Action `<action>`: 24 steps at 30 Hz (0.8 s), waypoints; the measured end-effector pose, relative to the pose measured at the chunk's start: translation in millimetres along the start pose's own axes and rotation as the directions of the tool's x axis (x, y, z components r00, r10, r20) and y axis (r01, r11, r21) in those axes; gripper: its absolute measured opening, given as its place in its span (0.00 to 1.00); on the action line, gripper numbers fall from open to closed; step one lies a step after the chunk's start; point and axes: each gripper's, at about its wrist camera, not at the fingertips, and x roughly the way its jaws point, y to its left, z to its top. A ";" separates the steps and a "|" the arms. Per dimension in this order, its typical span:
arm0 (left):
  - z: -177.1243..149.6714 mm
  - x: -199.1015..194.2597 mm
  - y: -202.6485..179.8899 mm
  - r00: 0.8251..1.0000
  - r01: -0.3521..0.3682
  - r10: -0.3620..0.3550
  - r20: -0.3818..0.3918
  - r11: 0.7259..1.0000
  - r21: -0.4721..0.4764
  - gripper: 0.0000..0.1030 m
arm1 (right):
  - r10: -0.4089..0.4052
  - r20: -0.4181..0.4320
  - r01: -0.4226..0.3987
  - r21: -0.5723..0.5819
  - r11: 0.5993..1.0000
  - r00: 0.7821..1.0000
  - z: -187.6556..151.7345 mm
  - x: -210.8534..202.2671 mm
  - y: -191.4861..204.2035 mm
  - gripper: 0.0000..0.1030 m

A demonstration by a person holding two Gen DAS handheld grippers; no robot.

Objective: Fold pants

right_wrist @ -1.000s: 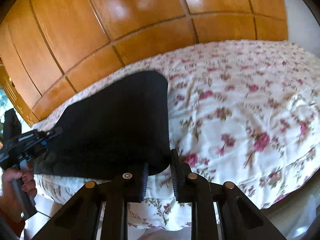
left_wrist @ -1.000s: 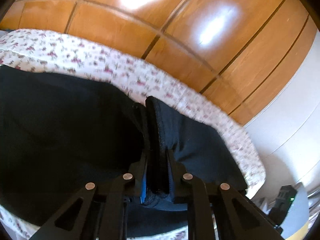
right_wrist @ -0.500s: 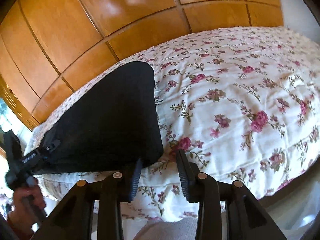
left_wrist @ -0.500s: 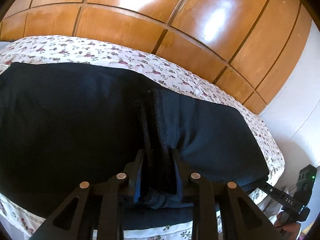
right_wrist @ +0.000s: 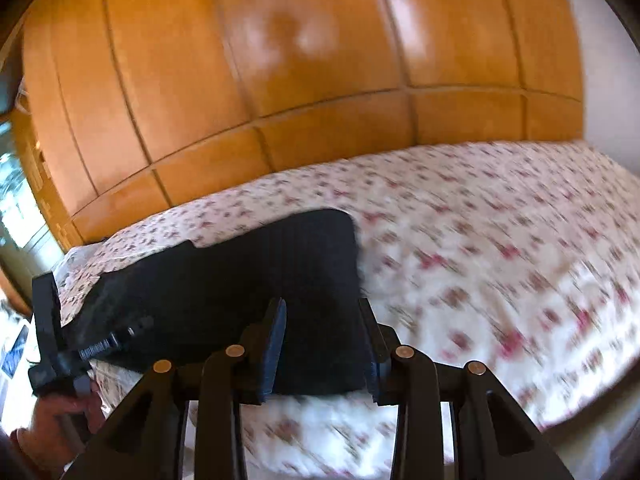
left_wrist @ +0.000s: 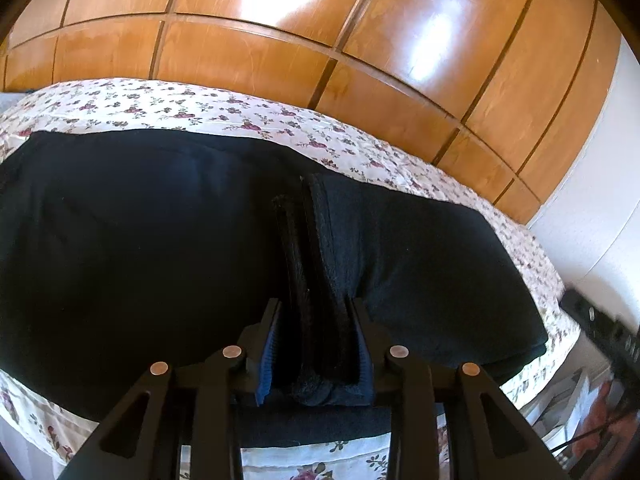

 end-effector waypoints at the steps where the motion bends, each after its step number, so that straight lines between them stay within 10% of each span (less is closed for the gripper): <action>1: 0.6 0.5 -1.0 1.000 -0.005 0.005 -0.007 1.000 0.012 0.33 | 0.023 -0.007 -0.023 0.006 1.000 1.000 3.8 8.2 8.0 0.34; 12: 0.3 2.1 -0.1 1.000 -0.012 0.012 -0.013 1.000 0.028 0.35 | 0.090 -0.216 -0.096 -0.019 0.995 0.972 -21.4 87.4 55.7 0.35; 24: 1.1 -16.0 7.0 1.000 0.006 -0.007 -0.018 0.999 -0.042 0.35 | 0.093 -0.170 -0.103 -0.050 0.993 0.981 -28.7 81.9 53.8 0.35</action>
